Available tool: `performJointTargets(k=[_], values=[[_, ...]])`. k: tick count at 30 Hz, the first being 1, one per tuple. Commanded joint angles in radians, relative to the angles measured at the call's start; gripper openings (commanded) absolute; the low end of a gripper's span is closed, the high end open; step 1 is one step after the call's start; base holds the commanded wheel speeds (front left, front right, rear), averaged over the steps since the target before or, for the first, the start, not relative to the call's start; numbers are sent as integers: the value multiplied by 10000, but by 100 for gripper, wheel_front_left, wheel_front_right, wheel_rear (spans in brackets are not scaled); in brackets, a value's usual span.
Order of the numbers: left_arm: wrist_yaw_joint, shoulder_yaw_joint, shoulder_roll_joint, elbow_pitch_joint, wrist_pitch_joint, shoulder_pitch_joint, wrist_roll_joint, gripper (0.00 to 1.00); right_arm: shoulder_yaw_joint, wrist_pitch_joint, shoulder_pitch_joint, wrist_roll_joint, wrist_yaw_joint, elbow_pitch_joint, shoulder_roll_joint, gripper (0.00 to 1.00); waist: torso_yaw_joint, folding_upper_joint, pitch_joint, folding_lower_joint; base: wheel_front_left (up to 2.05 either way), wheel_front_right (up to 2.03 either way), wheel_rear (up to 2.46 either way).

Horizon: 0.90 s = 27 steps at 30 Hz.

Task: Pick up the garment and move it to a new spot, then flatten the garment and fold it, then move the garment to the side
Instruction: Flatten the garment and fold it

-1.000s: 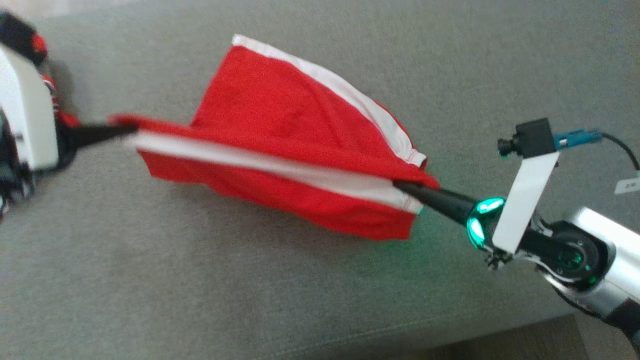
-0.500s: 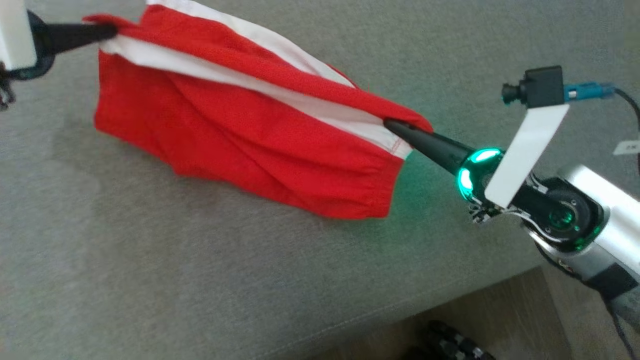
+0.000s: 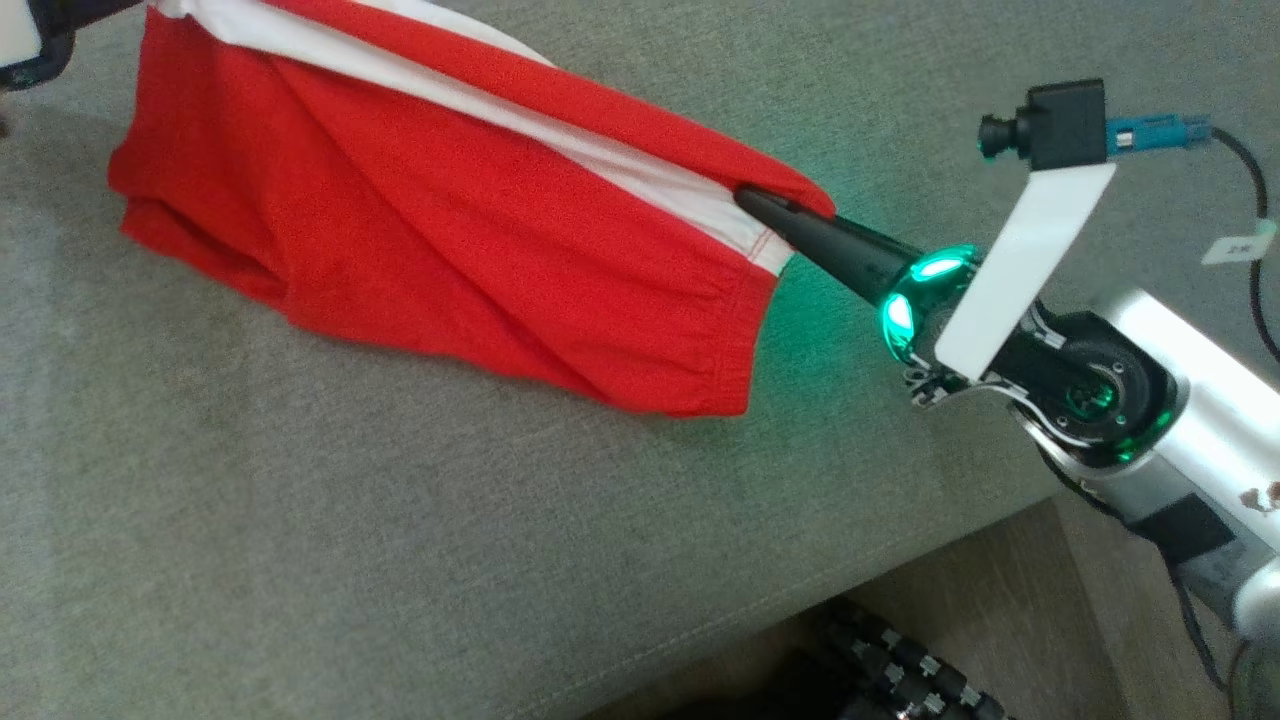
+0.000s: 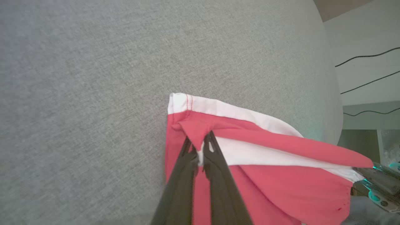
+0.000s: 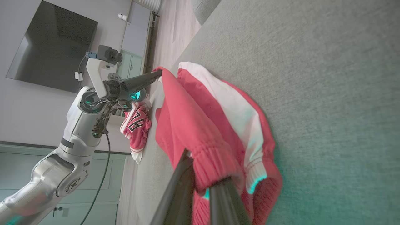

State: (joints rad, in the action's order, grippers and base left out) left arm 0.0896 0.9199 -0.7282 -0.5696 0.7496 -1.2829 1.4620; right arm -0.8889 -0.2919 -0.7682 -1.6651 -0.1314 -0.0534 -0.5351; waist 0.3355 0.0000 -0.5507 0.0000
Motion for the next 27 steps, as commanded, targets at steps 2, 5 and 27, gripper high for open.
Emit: performJointTargets(k=[2,5,27], values=[[123,-555,-252,-68,-89,-697,-78,0,156,-70,4,199,7,84,52,0,-20,0,-97,0,0,0,0],[228,-564,-38,-209,-61,-684,57,100,133,-176,-74,337,7,-96,184,67,-54,0,-113,0,0,0,0],[408,1585,-1192,487,362,-170,-2008,100,917,171,1172,129,7,-37,-896,100,385,0,701,0,0,0,0]])
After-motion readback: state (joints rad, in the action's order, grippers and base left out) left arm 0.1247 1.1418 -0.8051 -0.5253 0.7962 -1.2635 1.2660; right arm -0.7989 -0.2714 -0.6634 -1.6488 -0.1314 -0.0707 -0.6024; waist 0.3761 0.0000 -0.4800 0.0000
